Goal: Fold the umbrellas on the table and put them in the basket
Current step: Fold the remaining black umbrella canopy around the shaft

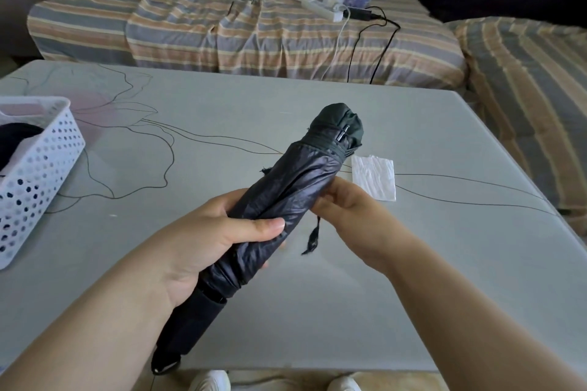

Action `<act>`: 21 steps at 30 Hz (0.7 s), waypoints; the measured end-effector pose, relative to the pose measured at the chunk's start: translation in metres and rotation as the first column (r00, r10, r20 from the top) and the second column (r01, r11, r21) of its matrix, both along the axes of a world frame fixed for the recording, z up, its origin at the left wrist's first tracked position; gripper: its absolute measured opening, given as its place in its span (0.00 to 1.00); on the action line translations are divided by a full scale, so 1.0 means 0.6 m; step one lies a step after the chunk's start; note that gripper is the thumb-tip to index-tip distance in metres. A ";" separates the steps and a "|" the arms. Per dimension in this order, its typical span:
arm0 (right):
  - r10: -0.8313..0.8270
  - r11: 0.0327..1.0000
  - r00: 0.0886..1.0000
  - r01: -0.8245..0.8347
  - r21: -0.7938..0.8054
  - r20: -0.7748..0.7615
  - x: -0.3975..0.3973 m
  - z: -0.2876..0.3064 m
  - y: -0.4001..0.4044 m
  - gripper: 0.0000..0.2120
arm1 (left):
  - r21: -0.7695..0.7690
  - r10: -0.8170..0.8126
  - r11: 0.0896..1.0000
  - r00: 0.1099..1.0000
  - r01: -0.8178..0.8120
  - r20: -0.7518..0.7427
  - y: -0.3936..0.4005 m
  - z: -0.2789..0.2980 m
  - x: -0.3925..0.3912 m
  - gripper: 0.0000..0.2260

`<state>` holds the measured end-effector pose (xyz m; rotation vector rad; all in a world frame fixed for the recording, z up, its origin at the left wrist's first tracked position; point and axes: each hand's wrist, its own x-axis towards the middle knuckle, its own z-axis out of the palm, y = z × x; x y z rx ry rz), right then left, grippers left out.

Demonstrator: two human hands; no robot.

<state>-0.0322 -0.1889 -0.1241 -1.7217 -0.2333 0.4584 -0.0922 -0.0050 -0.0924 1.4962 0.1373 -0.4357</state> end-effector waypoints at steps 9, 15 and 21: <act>0.046 0.941 0.993 -0.007 -0.339 0.108 -0.020 0.025 0.000 0.12 | 0.160 0.238 0.954 0.966 -0.253 0.105 0.008 -0.001 0.010 0.14; 0.010 0.932 0.965 0.085 -0.351 0.260 -0.026 0.029 -0.007 0.12 | 0.188 0.243 0.946 0.962 -0.264 0.127 0.016 -0.003 0.010 0.13; -0.347 0.934 0.922 0.356 -0.026 0.175 -0.033 0.031 -0.019 0.04 | 0.196 0.334 0.918 0.939 -0.345 0.086 0.022 -0.014 0.019 0.13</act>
